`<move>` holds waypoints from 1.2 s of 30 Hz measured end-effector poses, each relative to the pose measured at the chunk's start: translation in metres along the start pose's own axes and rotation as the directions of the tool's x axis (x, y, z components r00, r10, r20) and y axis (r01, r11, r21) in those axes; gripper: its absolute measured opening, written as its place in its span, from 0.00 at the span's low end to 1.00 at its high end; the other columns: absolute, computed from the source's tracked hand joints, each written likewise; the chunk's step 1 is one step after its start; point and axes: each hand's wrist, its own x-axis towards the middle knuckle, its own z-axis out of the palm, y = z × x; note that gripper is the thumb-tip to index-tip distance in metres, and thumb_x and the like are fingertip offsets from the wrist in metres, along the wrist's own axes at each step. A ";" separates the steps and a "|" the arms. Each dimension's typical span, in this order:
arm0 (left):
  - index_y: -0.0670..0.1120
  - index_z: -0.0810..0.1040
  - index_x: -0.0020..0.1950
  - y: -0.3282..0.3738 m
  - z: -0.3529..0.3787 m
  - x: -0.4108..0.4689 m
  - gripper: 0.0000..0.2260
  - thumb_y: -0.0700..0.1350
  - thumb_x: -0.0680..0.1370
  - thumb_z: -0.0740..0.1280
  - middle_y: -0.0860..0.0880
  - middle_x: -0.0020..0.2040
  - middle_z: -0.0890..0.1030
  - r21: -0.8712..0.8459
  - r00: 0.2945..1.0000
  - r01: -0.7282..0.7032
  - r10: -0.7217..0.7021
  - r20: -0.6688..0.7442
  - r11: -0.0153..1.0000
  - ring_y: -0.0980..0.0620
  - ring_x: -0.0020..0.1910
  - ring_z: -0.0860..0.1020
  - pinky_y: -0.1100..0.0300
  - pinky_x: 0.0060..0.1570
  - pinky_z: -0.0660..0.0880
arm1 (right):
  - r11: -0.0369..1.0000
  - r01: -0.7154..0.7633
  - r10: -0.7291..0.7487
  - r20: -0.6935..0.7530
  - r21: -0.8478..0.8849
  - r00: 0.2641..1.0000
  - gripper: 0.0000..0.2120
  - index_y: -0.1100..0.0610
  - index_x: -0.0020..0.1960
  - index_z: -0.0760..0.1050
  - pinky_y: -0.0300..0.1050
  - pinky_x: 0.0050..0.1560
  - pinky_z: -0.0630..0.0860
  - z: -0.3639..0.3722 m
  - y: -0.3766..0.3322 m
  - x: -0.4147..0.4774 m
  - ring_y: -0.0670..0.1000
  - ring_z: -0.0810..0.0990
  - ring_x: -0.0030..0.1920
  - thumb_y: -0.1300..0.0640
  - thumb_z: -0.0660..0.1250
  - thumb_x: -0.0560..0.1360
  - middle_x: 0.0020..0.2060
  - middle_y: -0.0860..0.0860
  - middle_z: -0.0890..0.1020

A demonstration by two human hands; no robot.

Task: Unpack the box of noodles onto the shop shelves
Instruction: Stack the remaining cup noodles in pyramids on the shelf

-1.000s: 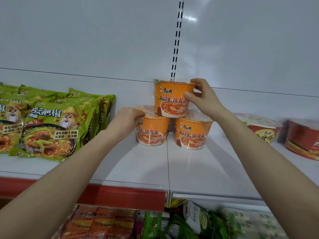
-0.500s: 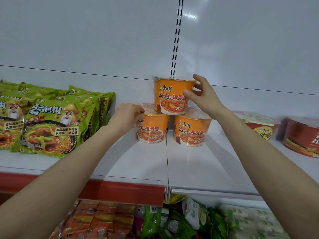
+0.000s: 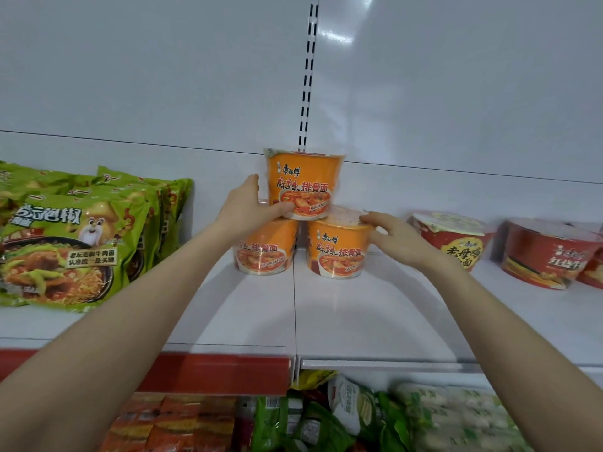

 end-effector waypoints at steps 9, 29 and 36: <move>0.42 0.62 0.72 -0.003 0.008 0.007 0.33 0.53 0.73 0.70 0.42 0.67 0.73 0.022 0.999 -0.020 0.019 0.028 1.000 0.43 0.63 0.74 0.50 0.57 0.72 | 0.999 0.044 -0.045 -0.053 -0.021 0.998 0.18 0.58 0.65 0.73 0.41 0.64 0.62 0.002 0.008 0.001 0.53 0.69 0.67 0.58 0.66 0.75 0.64 0.55 0.74; 0.43 0.64 0.71 -0.003 0.008 0.007 0.32 0.52 0.72 0.71 0.43 0.66 0.73 -0.018 0.999 -0.014 0.014 0.032 1.000 0.43 0.62 0.74 0.52 0.55 0.72 | 0.995 0.036 -0.029 -0.071 0.090 0.997 0.17 0.60 0.64 0.73 0.49 0.70 0.64 0.005 0.014 0.002 0.53 0.68 0.68 0.60 0.65 0.76 0.66 0.56 0.73; 0.42 0.63 0.72 -0.003 0.009 0.008 0.32 0.53 0.73 0.70 0.43 0.67 0.73 0.007 0.999 -0.007 0.007 0.037 1.000 0.42 0.63 0.73 0.52 0.54 0.72 | 0.997 0.033 -0.027 -0.081 0.074 0.996 0.17 0.59 0.64 0.73 0.46 0.68 0.64 0.007 0.015 0.003 0.53 0.68 0.68 0.59 0.64 0.76 0.65 0.55 0.73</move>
